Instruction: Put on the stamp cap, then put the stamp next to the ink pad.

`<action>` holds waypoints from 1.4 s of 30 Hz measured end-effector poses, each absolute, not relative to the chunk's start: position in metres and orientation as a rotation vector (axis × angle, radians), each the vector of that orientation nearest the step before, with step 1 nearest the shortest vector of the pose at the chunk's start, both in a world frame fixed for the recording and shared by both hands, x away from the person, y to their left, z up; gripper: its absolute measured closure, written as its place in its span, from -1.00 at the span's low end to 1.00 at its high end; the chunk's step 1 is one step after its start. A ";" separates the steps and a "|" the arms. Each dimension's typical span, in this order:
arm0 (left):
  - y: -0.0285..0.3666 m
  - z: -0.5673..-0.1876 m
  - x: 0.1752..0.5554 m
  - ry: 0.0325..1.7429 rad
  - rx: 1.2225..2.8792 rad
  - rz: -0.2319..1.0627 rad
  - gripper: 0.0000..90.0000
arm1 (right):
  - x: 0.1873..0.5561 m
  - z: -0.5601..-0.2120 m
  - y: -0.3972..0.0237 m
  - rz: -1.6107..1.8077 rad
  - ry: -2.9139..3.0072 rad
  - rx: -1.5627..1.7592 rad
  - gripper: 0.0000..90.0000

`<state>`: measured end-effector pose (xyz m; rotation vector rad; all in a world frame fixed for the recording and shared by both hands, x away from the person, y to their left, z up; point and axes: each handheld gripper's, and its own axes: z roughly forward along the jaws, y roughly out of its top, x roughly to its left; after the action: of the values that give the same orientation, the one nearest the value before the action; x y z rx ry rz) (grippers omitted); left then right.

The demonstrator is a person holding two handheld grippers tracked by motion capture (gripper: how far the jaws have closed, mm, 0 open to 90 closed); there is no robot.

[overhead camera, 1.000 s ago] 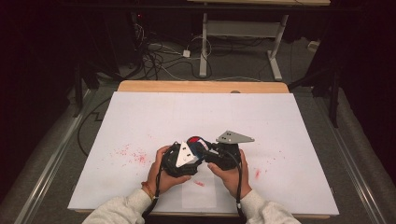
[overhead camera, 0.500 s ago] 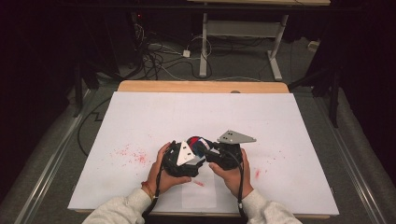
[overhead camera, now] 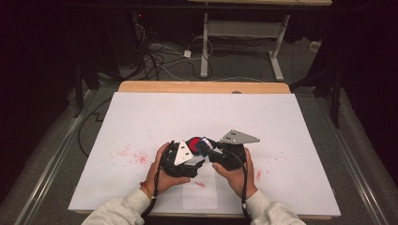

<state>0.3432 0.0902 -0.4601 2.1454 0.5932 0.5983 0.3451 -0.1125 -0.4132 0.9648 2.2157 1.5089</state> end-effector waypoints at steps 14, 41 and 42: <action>0.108 -0.455 0.340 0.567 2.152 0.579 -0.61 | 0.346 -0.408 -0.118 1.499 2.205 0.954 0.56; 0.194 -0.450 0.314 0.630 2.141 0.644 -0.63 | 0.356 -0.395 -0.145 1.374 2.151 0.925 0.56; 0.196 -0.450 0.313 0.633 2.140 0.642 -0.63 | 0.357 -0.395 -0.146 1.368 2.151 0.929 0.55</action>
<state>0.3128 0.1961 -0.4501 2.1403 0.6333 0.6424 0.3567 -0.1456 -0.3947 0.9290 2.1509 1.3681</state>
